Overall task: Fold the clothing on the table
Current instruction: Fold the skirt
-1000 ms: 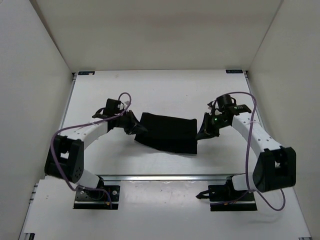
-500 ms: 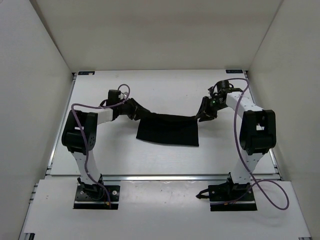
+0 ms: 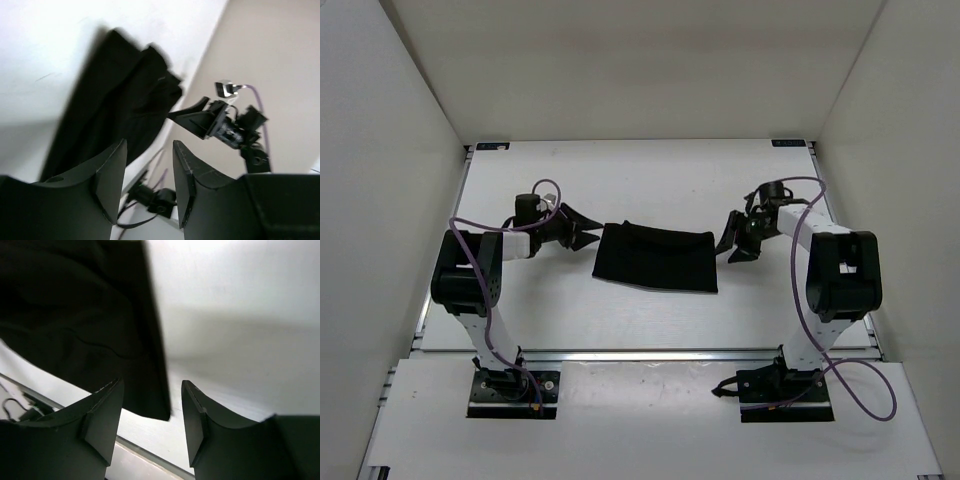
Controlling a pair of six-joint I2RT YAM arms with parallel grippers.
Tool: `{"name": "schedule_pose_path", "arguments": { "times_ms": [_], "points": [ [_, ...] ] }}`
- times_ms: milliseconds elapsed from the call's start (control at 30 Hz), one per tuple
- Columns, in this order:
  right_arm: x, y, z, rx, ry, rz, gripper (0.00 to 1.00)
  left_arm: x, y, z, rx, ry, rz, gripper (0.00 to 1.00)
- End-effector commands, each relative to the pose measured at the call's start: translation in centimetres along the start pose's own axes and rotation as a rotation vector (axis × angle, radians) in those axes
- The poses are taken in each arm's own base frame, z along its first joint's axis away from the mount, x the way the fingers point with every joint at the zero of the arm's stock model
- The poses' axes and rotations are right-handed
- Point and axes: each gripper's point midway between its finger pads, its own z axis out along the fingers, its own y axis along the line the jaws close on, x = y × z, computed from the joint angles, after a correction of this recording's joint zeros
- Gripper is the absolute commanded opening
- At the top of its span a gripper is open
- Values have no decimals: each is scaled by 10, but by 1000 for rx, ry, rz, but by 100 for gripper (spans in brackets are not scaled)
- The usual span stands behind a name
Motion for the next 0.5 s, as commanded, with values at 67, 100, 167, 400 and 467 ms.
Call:
{"name": "schedule_pose_path", "arguments": {
  "times_ms": [67,100,167,400,467],
  "points": [
    [22,-4,4,71,-19,-81,47,12,34,-13,-163,-7,181,53],
    [24,-2,7,65,-15,-83,47,7,44,-15,-207,-27,175,53],
    [32,-4,12,61,9,-66,47,5,52,-17,-280,-31,225,55],
    [47,-8,37,48,73,-39,42,2,74,-12,-487,-30,335,55],
    [50,-10,38,35,85,-27,25,11,75,-5,-492,-5,355,43]
  ]
}}
